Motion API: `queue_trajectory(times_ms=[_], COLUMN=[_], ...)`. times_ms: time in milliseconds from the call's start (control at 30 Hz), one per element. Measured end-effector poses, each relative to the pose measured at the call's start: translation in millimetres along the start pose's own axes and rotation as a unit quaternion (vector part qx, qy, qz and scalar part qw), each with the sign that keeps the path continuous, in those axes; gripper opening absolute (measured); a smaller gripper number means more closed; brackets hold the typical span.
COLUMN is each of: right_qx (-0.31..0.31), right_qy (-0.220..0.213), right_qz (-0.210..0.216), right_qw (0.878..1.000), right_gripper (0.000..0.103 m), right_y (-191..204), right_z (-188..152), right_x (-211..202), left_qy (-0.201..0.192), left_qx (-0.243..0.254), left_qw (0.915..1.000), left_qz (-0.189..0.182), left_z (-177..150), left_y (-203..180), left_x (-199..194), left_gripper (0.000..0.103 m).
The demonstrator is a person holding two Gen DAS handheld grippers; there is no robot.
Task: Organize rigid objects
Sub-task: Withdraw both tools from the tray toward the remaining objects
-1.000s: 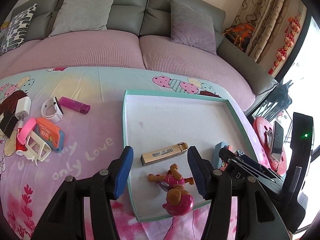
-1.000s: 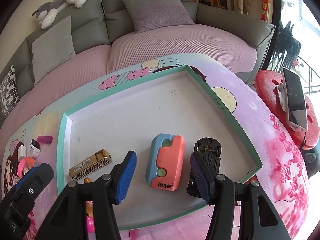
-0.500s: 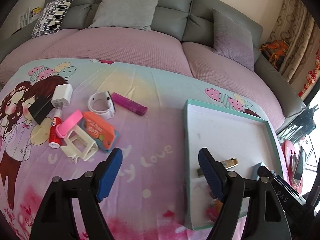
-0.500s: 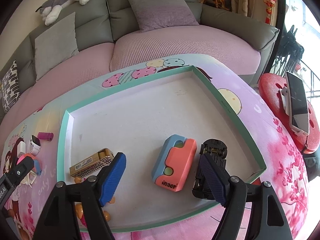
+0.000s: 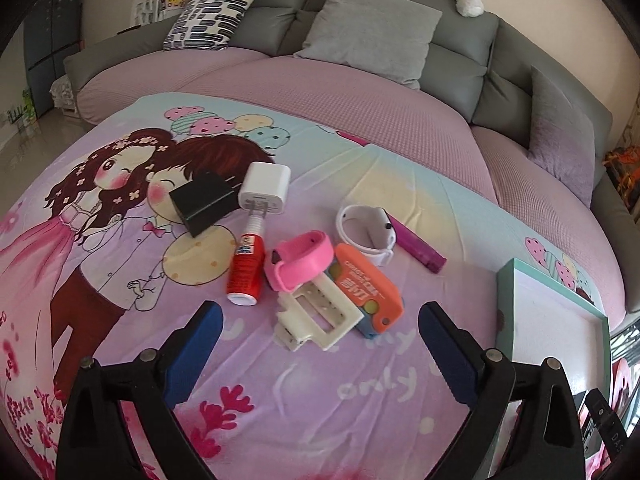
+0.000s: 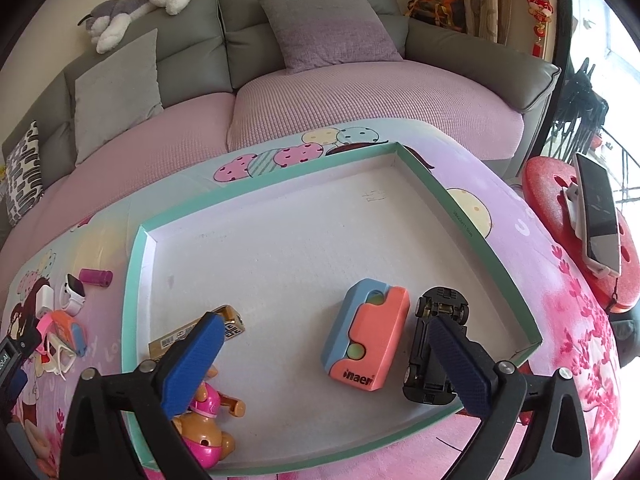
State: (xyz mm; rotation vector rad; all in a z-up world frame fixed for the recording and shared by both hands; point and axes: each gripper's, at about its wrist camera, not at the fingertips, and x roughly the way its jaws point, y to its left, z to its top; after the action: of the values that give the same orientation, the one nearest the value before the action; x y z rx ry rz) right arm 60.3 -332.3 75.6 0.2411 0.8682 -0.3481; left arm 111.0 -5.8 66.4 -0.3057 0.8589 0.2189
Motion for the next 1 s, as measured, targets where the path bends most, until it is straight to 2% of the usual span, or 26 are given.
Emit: queue_trajectory(times_ms=[167,300,500,800,1000], right_qx=[-0.017,-0.037,-0.069,-0.111,-0.138], right_qy=[-0.004,-0.026,-0.045,-0.046,-0.038], right_qz=[0.024,0.035,0.075,0.13,0.158], right_qw=[1.0,0.998,0.994,0.984,0.977], right_gripper=[0.103,0.103,0.103,0.103,0.103], right_y=[19,37,71,122,158], right_z=[-1,-1,-5,-21,-33], right_x=[-1,-9,-16,-13,-9], left_qy=[-0.014,-0.022,-0.039,-0.051,-0.046], left_qx=[-0.035,-0.047,-0.063,-0.082,-0.095], left_qw=[0.9992,0.9981,0.9952,0.9932,0.9921], left_qz=[0.015,0.034,0.064,0.066,0.068], left_z=[5,10,17,24,26], left_y=[23,37,62,89,107], left_x=[-4,-8,-16,-24,-20], left_gripper=[0.098,0.098,0.098,0.098,0.098])
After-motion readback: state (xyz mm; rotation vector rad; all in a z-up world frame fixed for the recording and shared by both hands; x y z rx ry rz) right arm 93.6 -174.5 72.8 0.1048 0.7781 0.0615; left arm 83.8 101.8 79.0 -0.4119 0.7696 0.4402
